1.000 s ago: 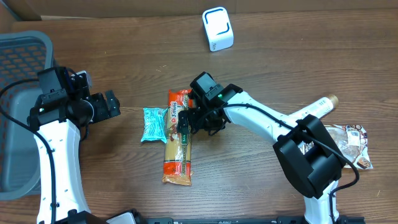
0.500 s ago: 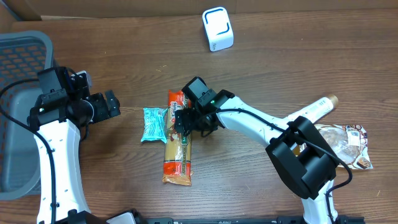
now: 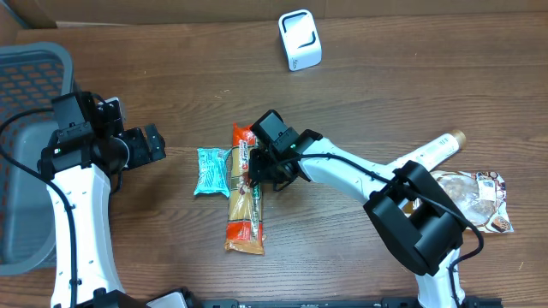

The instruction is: Scan the item barcode

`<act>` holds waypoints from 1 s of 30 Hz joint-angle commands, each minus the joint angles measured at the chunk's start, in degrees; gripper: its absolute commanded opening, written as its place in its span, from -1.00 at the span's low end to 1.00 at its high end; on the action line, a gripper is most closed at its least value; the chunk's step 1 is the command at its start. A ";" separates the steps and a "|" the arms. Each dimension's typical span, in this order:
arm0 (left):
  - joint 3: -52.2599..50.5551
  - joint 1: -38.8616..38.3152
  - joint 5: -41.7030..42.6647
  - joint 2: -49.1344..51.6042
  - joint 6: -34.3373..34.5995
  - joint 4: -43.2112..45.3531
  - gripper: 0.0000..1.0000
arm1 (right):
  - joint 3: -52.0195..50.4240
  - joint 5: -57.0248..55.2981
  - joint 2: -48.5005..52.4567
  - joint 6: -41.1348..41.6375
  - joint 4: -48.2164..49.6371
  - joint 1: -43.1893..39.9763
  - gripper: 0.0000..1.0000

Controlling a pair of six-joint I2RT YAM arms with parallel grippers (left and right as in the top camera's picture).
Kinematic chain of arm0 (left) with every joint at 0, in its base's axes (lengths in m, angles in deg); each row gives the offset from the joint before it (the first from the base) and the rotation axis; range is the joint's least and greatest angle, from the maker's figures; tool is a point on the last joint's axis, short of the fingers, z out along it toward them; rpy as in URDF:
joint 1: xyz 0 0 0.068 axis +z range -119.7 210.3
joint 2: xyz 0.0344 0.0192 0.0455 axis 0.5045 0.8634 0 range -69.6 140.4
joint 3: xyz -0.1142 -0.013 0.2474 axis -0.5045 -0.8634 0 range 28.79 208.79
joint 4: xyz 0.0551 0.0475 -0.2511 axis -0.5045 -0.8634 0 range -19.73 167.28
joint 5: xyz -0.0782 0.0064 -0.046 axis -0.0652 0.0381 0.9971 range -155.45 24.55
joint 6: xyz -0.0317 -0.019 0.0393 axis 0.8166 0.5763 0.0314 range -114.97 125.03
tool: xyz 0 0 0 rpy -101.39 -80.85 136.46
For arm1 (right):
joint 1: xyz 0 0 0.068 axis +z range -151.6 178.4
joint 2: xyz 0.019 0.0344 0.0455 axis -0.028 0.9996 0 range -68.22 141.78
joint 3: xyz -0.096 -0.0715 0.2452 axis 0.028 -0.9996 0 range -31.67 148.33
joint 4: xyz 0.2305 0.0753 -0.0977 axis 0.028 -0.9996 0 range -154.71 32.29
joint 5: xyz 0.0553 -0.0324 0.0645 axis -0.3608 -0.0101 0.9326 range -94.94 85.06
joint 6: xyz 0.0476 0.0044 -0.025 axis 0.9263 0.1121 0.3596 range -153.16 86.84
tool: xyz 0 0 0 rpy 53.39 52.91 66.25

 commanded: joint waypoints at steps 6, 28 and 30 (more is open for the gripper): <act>0.33 -0.09 0.39 -0.07 -1.07 0.15 0.99 | 2.14 -1.51 -1.14 -1.84 -6.49 -1.62 -0.93; 0.33 -0.09 0.39 -0.07 -1.07 0.17 0.99 | 14.05 -44.11 3.87 -9.57 -46.84 -2.47 -0.93; 0.33 -0.09 0.39 -0.07 -1.07 0.17 0.99 | 14.08 -41.81 3.96 -9.60 -46.58 -1.70 -0.93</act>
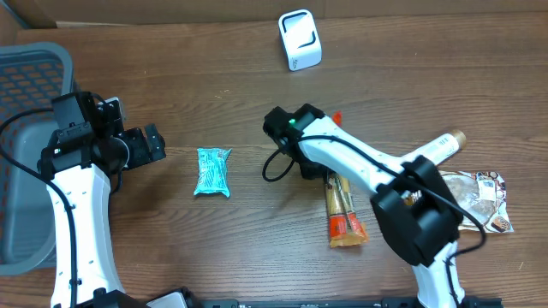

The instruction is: Scan the item barcode

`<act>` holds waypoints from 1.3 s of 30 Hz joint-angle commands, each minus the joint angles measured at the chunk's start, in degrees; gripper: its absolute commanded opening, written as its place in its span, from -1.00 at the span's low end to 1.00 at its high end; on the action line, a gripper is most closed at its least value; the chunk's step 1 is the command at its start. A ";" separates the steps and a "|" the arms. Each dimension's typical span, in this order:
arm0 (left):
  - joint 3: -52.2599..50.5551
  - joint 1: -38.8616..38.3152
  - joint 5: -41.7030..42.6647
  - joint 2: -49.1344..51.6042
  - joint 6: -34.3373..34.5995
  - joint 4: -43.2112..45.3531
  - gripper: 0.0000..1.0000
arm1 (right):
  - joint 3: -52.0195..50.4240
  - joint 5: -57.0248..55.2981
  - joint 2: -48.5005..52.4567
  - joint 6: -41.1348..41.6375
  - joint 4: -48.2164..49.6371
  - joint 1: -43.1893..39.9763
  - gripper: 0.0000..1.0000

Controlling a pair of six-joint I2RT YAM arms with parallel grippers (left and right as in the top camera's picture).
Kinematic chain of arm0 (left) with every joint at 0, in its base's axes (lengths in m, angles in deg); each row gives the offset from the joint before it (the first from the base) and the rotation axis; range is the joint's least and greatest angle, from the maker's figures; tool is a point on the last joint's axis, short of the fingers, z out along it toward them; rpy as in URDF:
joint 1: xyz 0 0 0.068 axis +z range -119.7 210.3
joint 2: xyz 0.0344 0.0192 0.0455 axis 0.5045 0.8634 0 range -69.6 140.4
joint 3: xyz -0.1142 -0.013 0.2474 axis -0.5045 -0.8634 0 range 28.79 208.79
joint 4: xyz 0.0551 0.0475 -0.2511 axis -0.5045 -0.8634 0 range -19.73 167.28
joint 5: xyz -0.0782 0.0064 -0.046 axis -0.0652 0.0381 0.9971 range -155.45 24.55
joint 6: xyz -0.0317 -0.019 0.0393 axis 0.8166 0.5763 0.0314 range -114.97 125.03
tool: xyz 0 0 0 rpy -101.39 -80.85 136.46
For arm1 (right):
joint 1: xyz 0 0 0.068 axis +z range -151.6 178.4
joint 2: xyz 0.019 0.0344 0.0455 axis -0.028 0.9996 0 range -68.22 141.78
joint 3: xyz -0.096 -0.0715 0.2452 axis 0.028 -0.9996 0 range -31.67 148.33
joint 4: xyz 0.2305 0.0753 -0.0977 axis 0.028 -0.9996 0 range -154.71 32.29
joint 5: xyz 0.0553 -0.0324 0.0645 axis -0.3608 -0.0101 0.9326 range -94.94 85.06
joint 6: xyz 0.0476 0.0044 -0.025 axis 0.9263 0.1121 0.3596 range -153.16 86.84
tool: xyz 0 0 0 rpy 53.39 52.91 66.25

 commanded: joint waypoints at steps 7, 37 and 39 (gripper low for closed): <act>0.33 -0.09 0.39 -0.07 -1.07 0.17 0.99 | 5.66 11.52 1.07 -4.33 1.16 6.03 -0.42; 0.33 -0.09 0.39 -0.07 -1.07 0.20 0.99 | 14.43 17.18 0.55 -17.53 -6.16 4.66 0.36; 0.33 -0.09 0.39 -0.07 -1.07 0.20 0.99 | 13.14 16.79 0.59 -17.57 -5.05 6.03 0.35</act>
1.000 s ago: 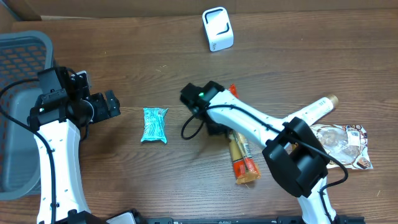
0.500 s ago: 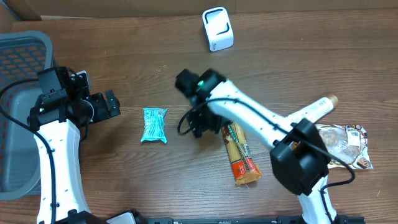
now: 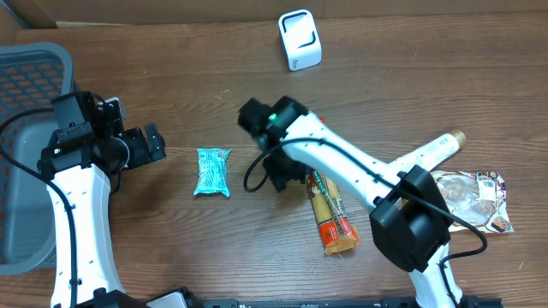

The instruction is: Scan the item barcode

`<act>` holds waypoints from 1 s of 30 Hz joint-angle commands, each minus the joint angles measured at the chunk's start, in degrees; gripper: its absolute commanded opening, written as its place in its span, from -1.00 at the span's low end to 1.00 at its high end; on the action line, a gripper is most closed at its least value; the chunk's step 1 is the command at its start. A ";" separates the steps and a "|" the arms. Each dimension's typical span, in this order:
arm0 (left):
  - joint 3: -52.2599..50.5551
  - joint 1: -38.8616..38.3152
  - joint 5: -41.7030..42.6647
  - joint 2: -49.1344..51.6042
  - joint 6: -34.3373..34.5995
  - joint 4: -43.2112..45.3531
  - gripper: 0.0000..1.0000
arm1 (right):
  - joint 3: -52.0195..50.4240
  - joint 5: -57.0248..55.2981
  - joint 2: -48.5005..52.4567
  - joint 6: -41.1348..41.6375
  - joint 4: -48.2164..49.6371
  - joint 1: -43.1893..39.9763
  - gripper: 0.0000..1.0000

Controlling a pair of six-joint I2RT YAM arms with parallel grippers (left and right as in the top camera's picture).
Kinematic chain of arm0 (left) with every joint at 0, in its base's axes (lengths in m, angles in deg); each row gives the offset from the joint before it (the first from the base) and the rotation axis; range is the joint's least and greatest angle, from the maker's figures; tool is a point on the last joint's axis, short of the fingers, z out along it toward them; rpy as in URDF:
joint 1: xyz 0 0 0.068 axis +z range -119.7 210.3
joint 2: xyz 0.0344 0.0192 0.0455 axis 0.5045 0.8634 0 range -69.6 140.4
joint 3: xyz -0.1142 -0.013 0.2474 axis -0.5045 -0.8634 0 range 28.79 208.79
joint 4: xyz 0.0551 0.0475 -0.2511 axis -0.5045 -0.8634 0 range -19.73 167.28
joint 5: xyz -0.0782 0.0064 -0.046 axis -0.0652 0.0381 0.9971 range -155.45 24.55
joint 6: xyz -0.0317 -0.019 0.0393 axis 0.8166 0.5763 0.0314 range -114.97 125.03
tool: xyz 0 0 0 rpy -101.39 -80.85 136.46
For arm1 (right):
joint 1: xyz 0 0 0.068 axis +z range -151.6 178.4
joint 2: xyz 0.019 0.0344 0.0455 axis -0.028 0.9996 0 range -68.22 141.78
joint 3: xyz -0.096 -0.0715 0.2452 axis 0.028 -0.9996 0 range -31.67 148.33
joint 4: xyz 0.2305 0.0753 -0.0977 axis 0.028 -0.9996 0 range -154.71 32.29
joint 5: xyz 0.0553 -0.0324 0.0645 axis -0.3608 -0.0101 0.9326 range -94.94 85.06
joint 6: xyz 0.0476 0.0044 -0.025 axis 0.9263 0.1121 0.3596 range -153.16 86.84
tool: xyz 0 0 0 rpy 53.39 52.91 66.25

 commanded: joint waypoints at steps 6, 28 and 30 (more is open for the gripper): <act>0.33 -0.07 0.39 -0.07 -1.07 0.20 0.99 | -5.66 -2.95 -0.02 -0.50 3.52 0.90 0.36; 0.33 -0.09 0.39 -0.07 -1.07 0.20 0.99 | -23.96 -9.70 0.04 -5.14 16.00 -5.20 0.49; 0.33 -0.09 0.39 -0.07 -1.07 0.20 0.99 | -24.46 -12.26 0.04 -3.76 16.20 -5.20 0.45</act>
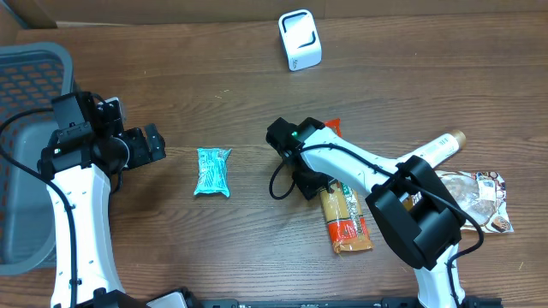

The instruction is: Scan the item barcode

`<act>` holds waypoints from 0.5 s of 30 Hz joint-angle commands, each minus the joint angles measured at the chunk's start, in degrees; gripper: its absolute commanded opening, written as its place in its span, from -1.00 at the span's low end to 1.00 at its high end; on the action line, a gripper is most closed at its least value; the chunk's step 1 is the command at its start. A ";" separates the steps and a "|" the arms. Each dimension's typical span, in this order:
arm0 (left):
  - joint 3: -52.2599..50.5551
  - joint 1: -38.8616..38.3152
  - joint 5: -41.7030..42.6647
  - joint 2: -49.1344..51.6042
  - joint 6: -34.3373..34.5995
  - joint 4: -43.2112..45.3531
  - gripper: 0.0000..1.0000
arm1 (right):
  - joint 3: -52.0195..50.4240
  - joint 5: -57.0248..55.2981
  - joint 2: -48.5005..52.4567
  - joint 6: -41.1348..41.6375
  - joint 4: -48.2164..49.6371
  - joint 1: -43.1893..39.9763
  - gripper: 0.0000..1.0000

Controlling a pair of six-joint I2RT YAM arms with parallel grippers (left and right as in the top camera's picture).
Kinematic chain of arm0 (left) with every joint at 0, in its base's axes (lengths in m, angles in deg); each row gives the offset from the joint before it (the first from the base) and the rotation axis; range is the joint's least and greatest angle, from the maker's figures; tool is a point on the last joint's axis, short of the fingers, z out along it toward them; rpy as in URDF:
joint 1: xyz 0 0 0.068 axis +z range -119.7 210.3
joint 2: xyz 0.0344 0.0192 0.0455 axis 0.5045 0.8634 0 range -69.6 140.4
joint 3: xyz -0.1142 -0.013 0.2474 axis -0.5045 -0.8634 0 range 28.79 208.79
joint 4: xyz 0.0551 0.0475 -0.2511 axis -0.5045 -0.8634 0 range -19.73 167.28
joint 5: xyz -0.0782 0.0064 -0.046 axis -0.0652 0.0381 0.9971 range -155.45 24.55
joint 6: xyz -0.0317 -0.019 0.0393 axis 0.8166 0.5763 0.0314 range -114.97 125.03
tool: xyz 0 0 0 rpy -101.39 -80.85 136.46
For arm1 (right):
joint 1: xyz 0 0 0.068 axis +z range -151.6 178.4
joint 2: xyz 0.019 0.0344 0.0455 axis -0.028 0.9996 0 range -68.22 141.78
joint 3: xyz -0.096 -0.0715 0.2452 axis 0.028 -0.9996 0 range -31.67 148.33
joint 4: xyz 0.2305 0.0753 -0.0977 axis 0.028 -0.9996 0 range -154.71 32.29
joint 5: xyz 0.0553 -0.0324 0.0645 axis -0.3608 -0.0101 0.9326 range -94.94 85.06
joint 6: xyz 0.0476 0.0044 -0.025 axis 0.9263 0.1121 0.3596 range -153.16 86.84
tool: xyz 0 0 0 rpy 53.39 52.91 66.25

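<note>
The white barcode scanner [300, 39] stands at the far middle of the table. A long orange and yellow snack packet [347, 218] lies lengthwise right of centre, its red end poking out by the wrist. My right gripper [315, 180] is down on the packet's upper half and shut on it; the arm's body hides its fingers. A small teal packet [211, 171] lies left of centre. My left gripper [154, 144] hangs open, well left of the teal packet, with nothing in it.
A grey mesh basket [26, 68] fills the left edge. At the right lie a pale bottle [438, 147] and a brown pastry in clear wrap [475, 197]. The scanner is about a forearm's length beyond the held packet.
My right wrist has moved right and toward the near side, and the orange packet with it; the packet now points straighter toward the front edge. The left arm has not moved.
At first my right gripper was on the orange packet, which lay next to the teal packet. Then the packet was right of centre with the gripper on it. Then the wrist stood farther back-left with the packet slanted, and now it is back to the right.
</note>
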 commanded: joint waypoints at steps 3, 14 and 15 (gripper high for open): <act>0.33 -0.09 0.39 -0.07 -1.07 0.20 0.99 | -2.34 -3.91 1.62 4.15 0.02 -0.31 0.18; 0.33 -0.09 0.39 -0.07 -1.07 0.20 0.99 | 6.27 -3.87 1.51 7.23 -7.65 -0.31 -0.92; 0.33 -0.09 0.39 -0.07 -1.07 0.20 0.99 | 7.78 -3.17 1.44 7.26 -8.85 -0.28 -0.92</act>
